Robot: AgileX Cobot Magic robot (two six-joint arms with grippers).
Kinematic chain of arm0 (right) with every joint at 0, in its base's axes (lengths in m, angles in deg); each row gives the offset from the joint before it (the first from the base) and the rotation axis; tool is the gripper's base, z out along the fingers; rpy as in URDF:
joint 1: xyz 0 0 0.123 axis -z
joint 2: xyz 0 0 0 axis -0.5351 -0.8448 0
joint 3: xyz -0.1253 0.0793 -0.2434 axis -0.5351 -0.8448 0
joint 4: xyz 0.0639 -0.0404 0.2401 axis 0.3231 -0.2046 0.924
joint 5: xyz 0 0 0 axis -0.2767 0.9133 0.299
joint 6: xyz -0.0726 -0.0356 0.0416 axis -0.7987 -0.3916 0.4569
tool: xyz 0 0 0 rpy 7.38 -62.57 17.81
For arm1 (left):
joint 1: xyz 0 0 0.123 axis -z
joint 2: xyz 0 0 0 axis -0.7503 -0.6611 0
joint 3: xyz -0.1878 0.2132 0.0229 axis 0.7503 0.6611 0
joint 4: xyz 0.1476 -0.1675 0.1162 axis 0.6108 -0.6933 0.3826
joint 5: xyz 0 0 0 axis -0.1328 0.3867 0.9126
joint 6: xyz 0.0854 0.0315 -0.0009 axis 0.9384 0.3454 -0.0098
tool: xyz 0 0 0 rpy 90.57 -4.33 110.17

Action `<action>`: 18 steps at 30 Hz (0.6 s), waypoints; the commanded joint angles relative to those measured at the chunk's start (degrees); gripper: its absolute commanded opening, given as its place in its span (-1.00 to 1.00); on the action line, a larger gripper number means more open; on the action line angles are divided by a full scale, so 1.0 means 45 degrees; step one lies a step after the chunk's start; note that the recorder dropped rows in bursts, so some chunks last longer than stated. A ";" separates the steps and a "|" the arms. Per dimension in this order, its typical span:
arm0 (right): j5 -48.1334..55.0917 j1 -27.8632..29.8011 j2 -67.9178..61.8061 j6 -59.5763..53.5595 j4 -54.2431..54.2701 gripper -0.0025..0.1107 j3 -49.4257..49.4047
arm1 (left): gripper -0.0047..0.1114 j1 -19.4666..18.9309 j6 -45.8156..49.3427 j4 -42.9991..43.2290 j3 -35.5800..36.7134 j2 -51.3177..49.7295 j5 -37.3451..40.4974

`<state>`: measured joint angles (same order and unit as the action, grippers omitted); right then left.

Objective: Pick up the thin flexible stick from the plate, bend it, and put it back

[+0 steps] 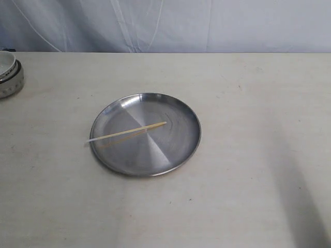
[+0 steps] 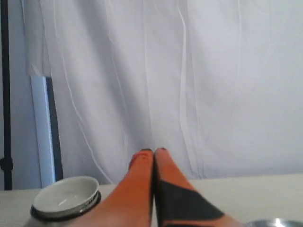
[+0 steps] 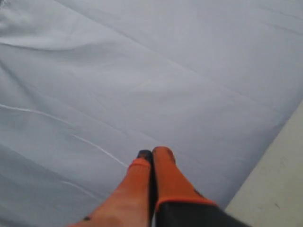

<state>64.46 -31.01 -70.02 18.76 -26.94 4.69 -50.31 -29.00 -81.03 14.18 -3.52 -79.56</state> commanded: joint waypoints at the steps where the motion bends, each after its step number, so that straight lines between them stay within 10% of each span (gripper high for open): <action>1: 0.1560 0.0056 -0.0966 0.0190 -0.2493 -0.97 0.1394 | -0.91 -0.0007 -0.1954 -0.0791 0.0032 0.0077 -0.0876; 7: 0.5604 0.0056 -0.4883 -0.2116 -0.6257 -0.97 0.5687 | -0.91 -0.0007 -0.3423 -0.1268 0.0032 0.0077 0.1109; 18: 0.8598 -0.1138 -1.3395 -1.3720 -0.1784 -0.97 1.2846 | -0.91 0.0017 -0.3474 -0.3947 0.0032 0.0077 0.3624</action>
<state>99.69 -33.26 -121.72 -30.34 -39.01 56.07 -50.31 -44.32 -94.83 14.18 -3.42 -63.86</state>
